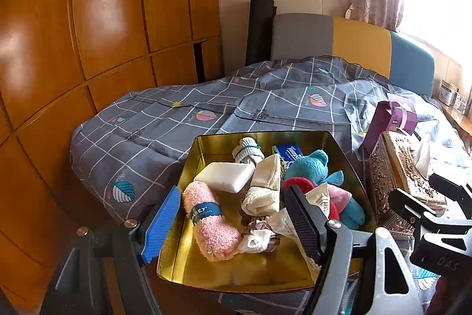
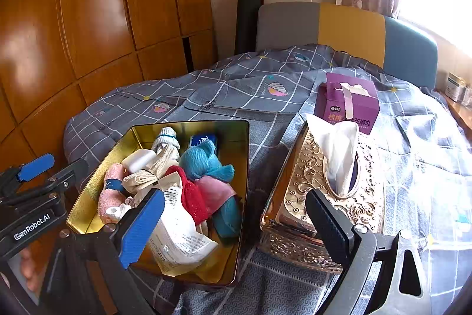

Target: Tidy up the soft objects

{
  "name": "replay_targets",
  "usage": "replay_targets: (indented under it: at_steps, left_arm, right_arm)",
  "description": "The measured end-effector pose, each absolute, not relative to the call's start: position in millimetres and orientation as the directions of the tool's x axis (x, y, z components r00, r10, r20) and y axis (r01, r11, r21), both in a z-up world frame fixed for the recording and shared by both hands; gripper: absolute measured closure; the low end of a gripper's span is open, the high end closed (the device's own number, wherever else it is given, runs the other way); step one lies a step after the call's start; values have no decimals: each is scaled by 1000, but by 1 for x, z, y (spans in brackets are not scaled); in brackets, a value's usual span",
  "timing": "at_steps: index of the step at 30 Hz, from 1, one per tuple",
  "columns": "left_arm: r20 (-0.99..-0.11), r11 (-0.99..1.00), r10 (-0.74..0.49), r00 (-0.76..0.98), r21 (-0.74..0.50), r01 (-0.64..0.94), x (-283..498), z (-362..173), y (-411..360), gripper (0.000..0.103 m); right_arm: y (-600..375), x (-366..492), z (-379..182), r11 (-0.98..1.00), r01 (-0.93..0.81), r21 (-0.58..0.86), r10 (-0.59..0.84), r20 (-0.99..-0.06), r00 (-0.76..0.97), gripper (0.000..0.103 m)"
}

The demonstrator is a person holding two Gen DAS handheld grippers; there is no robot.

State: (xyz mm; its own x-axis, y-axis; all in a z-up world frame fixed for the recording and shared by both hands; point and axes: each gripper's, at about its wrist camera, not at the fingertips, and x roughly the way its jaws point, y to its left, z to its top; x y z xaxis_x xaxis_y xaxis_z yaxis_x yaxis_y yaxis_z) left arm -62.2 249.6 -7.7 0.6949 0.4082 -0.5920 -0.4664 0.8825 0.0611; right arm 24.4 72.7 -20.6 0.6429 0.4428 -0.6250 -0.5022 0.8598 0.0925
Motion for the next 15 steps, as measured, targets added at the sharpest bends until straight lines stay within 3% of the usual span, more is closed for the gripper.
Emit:
replay_targets:
  at_steps: [15]
  left_arm:
    - [-595,879,408,693,50,-475,-64,-8,248,28]
  right_arm:
    - [71,23,-21,861,-500,91,440,-626,643,6]
